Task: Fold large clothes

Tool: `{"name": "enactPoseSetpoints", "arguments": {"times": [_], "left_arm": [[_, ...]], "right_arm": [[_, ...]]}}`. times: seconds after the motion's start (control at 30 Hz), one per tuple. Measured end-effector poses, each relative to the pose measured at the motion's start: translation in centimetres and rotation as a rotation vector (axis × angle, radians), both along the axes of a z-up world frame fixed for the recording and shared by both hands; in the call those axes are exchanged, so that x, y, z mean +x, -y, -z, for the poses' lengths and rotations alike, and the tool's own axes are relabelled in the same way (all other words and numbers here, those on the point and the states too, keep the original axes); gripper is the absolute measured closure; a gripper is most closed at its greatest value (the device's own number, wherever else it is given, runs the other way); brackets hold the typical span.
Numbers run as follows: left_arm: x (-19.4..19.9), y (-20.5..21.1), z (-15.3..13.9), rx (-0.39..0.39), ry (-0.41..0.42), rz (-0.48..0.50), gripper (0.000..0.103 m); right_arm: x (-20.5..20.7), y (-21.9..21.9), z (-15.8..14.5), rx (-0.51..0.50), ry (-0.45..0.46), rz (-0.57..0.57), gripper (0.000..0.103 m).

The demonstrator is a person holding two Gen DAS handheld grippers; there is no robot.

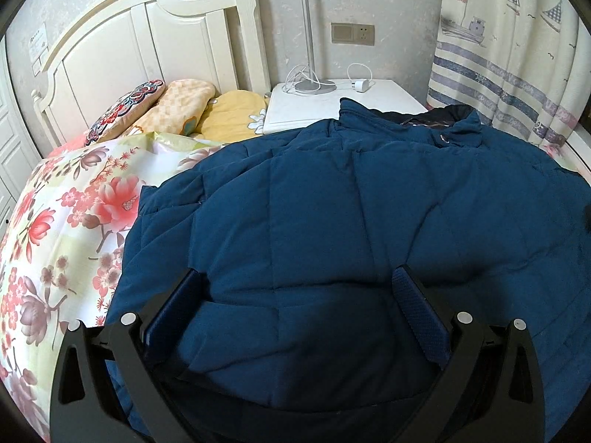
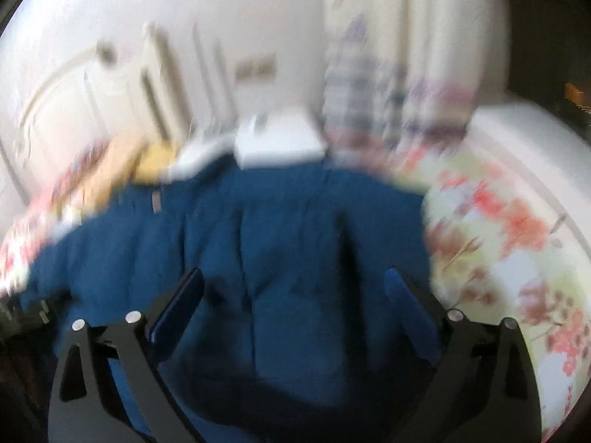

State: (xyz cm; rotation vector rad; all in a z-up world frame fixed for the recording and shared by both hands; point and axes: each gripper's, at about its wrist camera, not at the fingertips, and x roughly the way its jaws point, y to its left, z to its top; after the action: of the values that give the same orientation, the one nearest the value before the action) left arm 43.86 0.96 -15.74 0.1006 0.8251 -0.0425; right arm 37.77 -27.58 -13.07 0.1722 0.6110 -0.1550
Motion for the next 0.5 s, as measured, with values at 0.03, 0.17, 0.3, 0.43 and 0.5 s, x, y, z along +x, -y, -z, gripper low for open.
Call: {"name": "enactPoseSetpoints", "arguments": {"times": [0.03, 0.17, 0.3, 0.43, 0.5], "left_arm": [[0.0, 0.0, 0.0, 0.000, 0.000, 0.000, 0.004], [-0.1, 0.0, 0.0, -0.002, 0.001, 0.000, 0.004], [0.0, -0.1, 0.0, -0.006, 0.002, 0.001, 0.004], [0.0, -0.2, 0.1, -0.009, 0.002, 0.001, 0.004], [-0.2, -0.2, -0.3, -0.008, -0.006, -0.002, 0.004]], "right_arm": [[-0.6, -0.5, -1.2, -0.012, 0.069, -0.031, 0.006], [2.3, -4.1, -1.4, -0.100, -0.053, -0.200, 0.004], [5.9, -4.3, 2.9, -0.141, -0.224, -0.166, 0.002], [5.8, -4.2, 3.0, -0.143, -0.225, -0.165, 0.002], [6.0, -4.1, 2.8, -0.130, -0.255, -0.169, 0.002]]}}
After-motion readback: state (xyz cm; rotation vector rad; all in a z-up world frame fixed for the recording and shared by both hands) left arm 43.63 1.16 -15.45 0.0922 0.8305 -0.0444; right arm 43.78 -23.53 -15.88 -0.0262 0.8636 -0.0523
